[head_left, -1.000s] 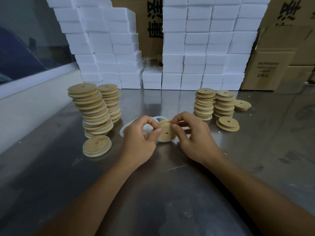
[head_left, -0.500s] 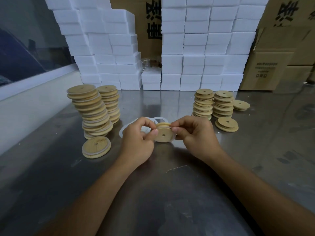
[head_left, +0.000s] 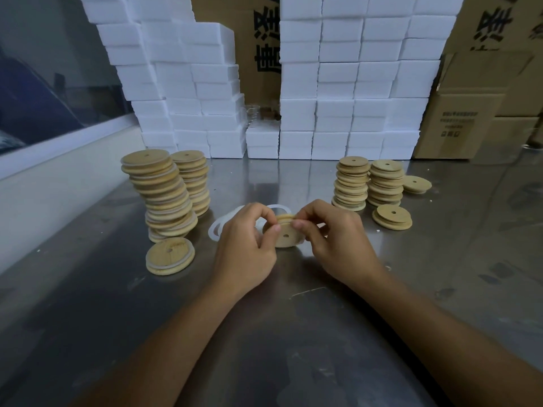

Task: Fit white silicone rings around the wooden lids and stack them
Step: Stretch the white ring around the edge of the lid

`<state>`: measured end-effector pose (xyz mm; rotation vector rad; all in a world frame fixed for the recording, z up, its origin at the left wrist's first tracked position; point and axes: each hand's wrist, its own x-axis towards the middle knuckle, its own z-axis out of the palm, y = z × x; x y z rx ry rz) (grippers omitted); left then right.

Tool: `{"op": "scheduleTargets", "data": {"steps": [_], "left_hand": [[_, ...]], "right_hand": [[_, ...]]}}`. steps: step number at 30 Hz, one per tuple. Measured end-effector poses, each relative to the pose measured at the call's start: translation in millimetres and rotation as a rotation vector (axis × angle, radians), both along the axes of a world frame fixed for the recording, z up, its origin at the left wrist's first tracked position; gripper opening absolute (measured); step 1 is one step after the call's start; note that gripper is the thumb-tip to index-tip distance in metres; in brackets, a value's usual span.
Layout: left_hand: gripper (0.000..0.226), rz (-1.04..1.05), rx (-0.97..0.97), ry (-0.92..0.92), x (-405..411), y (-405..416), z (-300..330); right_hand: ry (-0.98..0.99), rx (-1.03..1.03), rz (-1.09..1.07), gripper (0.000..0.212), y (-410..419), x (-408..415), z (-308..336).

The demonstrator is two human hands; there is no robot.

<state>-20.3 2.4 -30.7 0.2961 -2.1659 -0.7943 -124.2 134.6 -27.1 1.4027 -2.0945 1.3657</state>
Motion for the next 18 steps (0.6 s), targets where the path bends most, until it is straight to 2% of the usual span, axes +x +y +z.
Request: {"op": "scheduleTargets", "data": {"steps": [3,7,12,18], "left_hand": [[0.017,-0.009,-0.003,-0.033,-1.6,-0.1,-0.9],[0.026,-0.043,0.134,-0.051,-3.0,-1.6,-1.2],[0.021,-0.061,0.255,-0.041,-4.3,-1.9,-0.8],[0.026,-0.012,0.296,-0.037,-5.3,-5.5,-2.0]], "right_hand": [[0.035,-0.011,-0.008,0.008,-0.4,0.6,1.1],[-0.037,-0.048,-0.032,0.007,-2.4,0.2,0.6],[-0.063,-0.054,-0.041,0.006,-3.3,-1.6,-1.1],[-0.225,-0.058,-0.008,0.011,-4.6,-1.8,-5.7]]}}
